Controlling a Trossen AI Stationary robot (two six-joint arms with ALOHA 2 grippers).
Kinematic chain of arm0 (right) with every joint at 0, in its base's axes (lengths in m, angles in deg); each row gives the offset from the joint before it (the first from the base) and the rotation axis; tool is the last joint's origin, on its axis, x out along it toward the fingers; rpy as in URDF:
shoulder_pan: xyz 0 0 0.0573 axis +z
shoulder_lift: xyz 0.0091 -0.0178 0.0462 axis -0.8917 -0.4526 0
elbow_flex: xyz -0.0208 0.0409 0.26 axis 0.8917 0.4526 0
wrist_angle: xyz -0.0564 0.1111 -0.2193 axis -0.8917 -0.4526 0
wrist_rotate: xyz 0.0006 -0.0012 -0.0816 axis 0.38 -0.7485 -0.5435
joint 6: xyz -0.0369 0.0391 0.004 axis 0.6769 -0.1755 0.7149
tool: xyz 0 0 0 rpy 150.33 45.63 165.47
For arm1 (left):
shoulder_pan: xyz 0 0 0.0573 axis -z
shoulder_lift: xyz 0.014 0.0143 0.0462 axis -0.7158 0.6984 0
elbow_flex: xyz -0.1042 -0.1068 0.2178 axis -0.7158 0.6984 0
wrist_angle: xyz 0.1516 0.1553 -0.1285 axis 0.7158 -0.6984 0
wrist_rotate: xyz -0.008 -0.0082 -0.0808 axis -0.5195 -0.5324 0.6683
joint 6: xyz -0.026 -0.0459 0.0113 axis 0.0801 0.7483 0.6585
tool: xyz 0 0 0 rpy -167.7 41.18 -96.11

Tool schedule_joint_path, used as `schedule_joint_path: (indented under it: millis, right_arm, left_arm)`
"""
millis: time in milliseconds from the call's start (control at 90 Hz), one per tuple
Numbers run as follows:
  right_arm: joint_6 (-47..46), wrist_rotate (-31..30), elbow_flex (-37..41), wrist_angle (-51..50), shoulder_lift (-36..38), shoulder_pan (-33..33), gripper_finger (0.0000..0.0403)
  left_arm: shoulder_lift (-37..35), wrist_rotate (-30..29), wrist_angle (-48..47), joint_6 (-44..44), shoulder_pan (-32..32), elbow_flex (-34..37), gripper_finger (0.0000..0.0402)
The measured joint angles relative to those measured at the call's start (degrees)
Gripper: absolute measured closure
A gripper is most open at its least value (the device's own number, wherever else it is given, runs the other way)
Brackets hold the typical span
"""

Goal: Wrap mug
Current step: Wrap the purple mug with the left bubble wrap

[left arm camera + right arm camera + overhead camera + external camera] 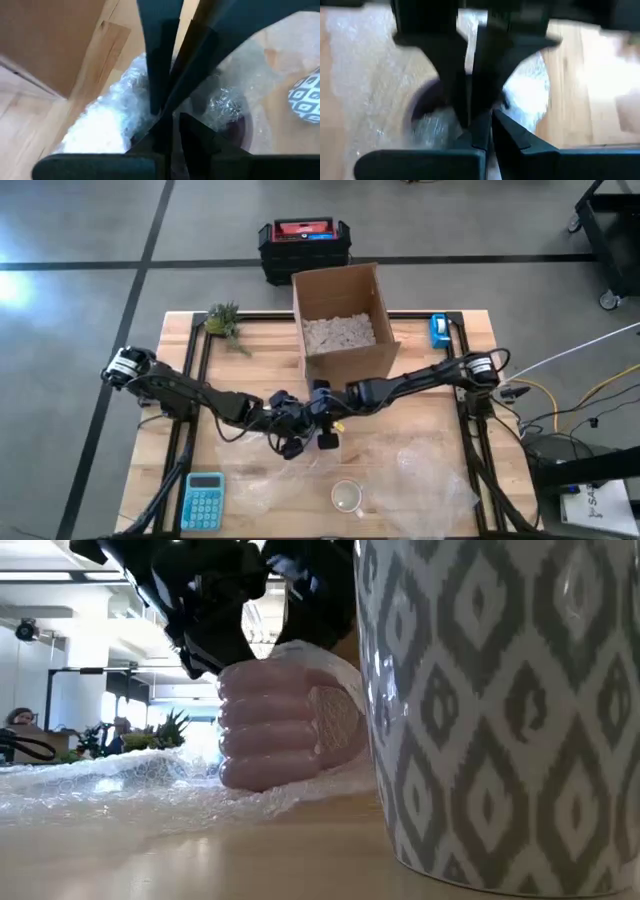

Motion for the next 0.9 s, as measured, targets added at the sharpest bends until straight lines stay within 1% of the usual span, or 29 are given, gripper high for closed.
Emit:
schedule_joint_path:
  millis: [267, 378, 489, 611, 733, 900]
  right_arm:
    - [-0.34, 0.60, -0.15, -1.17, -0.61, 0.14, 0.0401]
    - [-0.26, 0.60, -0.04, -1.64, -1.01, 0.13, 0.0401]
    - [-0.28, 0.57, -0.07, -1.18, -1.57, 0.24, 0.0401]
    - [-0.30, 0.79, -0.07, -1.18, -2.31, 0.41, 0.0401]
    - [-0.30, 0.82, -0.04, -1.32, -2.52, 0.59, 0.0401]
    - [-0.12, 1.01, 0.09, -1.69, -1.76, 0.61, 0.0401]
  left_arm:
    - [-6.02, 0.98, 0.21, 0.20, 0.00, 0.31, 0.0380]
    - [-9.26, -2.14, 0.64, 0.13, -0.05, -0.07, 0.0380]
    - [-9.83, -6.60, 0.18, 0.01, -0.04, 0.04, 0.0380]
    - [-8.44, -7.87, 0.52, 0.00, -0.04, 0.02, 0.0380]
    - [-4.88, -7.87, 0.84, -0.05, -0.02, 0.04, 0.0380]
    - [-1.73, -6.63, 1.92, -0.07, -0.09, -0.26, 0.0380]
